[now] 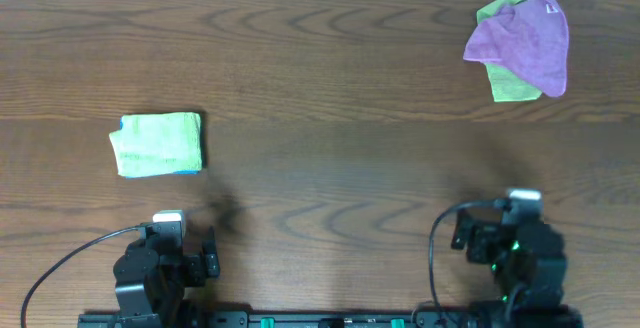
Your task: Fold the cloth
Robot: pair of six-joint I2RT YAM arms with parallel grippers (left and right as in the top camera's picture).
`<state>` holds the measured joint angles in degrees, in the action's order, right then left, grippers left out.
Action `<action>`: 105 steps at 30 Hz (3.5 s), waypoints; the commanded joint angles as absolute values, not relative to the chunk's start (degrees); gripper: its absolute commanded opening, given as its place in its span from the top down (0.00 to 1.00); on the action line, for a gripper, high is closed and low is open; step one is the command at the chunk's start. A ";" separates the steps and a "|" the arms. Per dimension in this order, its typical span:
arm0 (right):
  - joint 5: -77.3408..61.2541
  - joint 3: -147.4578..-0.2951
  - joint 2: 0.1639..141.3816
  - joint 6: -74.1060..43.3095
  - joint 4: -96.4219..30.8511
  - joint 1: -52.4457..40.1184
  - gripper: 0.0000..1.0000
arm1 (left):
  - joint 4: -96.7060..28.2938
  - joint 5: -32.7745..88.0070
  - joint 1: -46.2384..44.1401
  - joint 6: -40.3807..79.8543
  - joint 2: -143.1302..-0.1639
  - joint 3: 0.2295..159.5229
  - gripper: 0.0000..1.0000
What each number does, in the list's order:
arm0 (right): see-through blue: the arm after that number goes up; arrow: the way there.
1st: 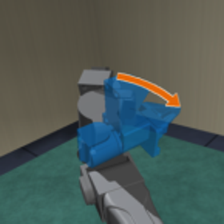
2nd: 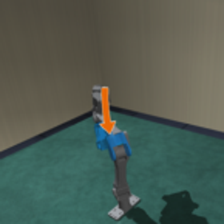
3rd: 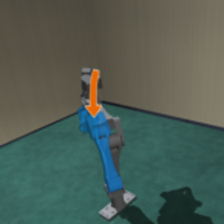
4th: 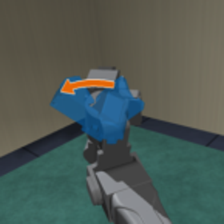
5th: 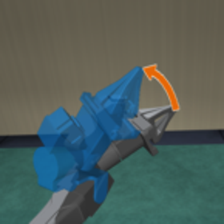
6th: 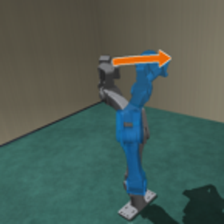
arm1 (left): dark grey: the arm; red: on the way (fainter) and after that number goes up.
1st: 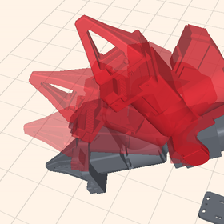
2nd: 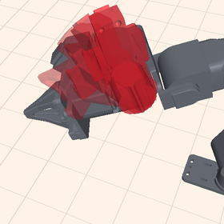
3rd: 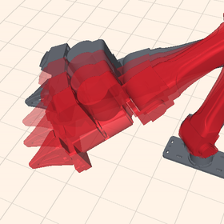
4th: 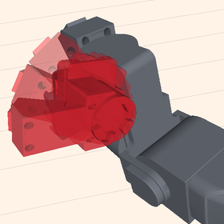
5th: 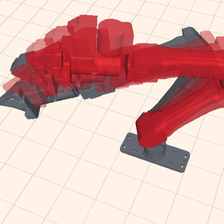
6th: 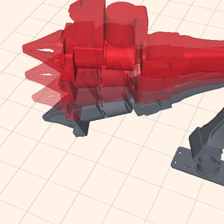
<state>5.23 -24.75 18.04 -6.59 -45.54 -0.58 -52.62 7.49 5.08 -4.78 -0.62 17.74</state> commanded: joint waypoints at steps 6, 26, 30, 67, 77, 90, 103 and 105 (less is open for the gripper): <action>7.11 -46.00 40.16 -9.39 -45.21 3.84 0.01 | -55.92 7.05 4.84 -6.02 -0.25 17.30 0.05; 5.34 -78.87 85.10 -13.74 -43.99 13.17 0.01 | -55.92 7.05 4.84 -6.02 -0.25 17.30 0.05; 4.89 -80.84 89.36 -13.67 -40.84 14.98 0.01 | -55.92 7.05 4.84 -6.02 -0.25 17.30 0.05; 2.85 -103.44 120.18 -10.24 -28.12 15.46 0.01 | -55.92 7.05 4.84 -6.02 -0.25 17.30 0.04; 1.02 -104.33 126.76 -10.92 -26.50 15.46 0.01 | -55.92 7.05 4.84 -6.02 -0.25 17.30 0.04; -0.71 -104.31 133.36 -13.10 -23.35 15.46 0.06 | -55.92 7.05 4.84 -6.02 -0.25 17.30 0.04; -0.71 -104.42 131.74 -13.06 -25.47 15.33 0.92 | -55.92 7.05 4.84 -6.02 -0.25 17.30 0.05; -0.69 -104.47 130.47 -13.06 -26.85 15.29 0.99 | -55.92 7.05 4.84 -6.02 -0.25 17.30 0.04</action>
